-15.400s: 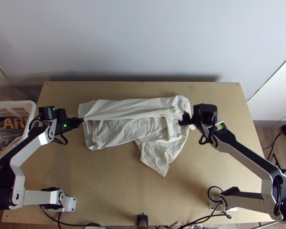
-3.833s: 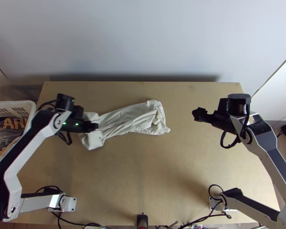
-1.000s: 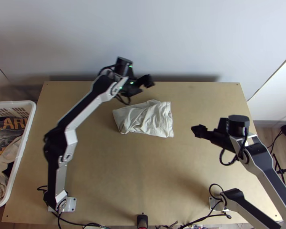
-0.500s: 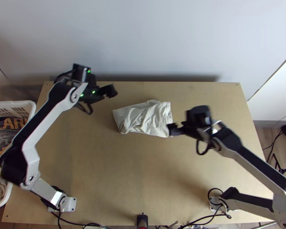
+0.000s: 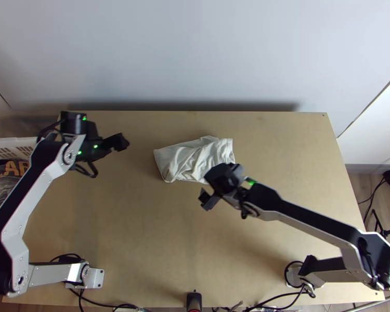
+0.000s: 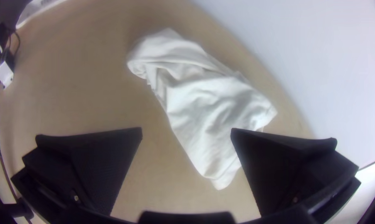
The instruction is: Fold the t-shirt
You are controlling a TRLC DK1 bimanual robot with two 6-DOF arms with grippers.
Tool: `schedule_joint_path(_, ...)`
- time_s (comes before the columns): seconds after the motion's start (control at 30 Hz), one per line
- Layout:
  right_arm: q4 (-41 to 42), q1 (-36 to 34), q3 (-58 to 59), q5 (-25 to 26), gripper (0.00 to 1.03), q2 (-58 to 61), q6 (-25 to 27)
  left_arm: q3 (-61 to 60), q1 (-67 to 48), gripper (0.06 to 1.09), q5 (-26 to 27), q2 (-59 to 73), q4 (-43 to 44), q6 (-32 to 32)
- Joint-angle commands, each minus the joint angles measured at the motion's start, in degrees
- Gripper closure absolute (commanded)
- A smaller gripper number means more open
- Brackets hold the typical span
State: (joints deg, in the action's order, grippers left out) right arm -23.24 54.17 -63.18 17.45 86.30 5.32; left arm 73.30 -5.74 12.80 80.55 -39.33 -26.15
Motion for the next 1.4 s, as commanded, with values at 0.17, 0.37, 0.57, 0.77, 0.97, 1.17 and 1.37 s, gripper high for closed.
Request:
schedule_joint_path(0.17, 6.3, 8.2, -6.4, 6.9, 0.04, 12.1, 15.2, -7.2, 11.1, 0.10, 2.0, -8.7, -0.2, 4.6)
schedule_joint_path(0.37, 6.3, 11.0, -8.2, 6.9, 0.04, 16.4, 18.4, -7.7, 15.9, 0.10, 5.9, -9.6, -0.3, 5.8)
schedule_joint_path(0.57, 6.5, 10.4, -10.3, 7.8, 0.04, 22.6, 22.1, -9.7, 19.6, 0.10, 7.5, -10.7, -0.4, 8.4)
schedule_joint_path(0.77, 12.2, 7.3, -12.1, 9.8, 0.04, 28.0, 26.7, -10.4, 26.0, 0.10, 10.6, -11.6, -1.7, 13.3)
schedule_joint_path(0.97, 15.2, 3.9, -16.2, 11.3, 0.04, 32.4, 29.2, -10.1, 31.2, 0.10, 12.7, -12.1, -3.0, 18.2)
schedule_joint_path(1.17, 15.2, 2.5, -19.3, 12.1, 0.04, 33.5, 29.1, -10.2, 32.6, 0.10, 13.6, -12.1, -4.4, 20.4)
schedule_joint_path(1.37, 15.2, 2.0, -20.6, 14.5, 0.21, 34.8, 28.8, -10.2, 32.5, 0.10, 13.8, -11.7, -4.9, 20.6)
